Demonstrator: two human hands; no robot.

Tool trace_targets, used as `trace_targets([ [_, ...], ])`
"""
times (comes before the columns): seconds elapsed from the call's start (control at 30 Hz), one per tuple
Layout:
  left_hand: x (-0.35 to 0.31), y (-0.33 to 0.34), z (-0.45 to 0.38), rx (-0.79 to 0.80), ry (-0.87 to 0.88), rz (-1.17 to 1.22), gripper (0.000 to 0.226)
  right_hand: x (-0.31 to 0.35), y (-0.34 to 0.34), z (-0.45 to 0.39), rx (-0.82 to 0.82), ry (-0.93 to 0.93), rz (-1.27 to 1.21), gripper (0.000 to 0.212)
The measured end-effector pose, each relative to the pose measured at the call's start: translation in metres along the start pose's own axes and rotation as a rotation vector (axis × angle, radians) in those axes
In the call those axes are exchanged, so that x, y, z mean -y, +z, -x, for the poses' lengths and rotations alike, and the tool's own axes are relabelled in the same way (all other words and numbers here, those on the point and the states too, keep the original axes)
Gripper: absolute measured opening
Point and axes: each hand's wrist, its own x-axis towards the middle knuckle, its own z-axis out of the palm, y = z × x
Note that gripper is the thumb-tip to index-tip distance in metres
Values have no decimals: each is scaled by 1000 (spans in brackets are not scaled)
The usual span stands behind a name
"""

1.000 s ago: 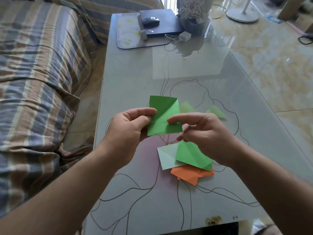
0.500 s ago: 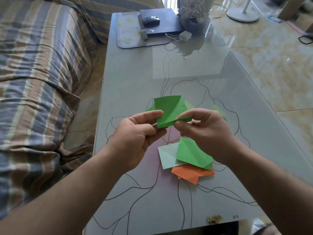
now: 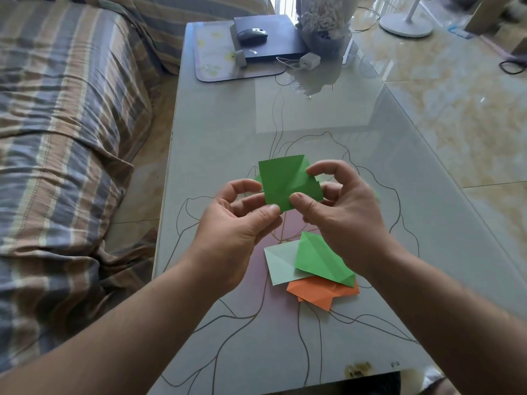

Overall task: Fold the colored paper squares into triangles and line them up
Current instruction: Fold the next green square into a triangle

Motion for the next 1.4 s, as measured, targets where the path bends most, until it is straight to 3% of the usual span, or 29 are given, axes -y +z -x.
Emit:
trace_targets([
  [0.1,0,0,-1,-44,-38,-21,48,0,1,1,11,2,25,43],
  [0.47,4,3,1,89,-303,-57,12,1,-1,-1,-4,57,-4,41],
  [0.67,5,2,1,107,-283,-116,8,1,-3,-2,-59,81,-20,38],
  [0.8,6,1,0,101,-221,-212,8,3,-2,-4,-72,260,-259,37],
  [0.93,3,-2,-2,88,-154,-225,2,6,1,0,121,429,-225,11],
  [1.03,1,-7,-4,107,-82,-298,16,6,3,4,251,434,-101,18],
  [1.17,0,-10,-2,148,-18,-409,14,6,4,3,269,428,-52,18],
  [1.4,0,-8,1,209,-32,-400,24,5,3,3,268,459,-138,13],
])
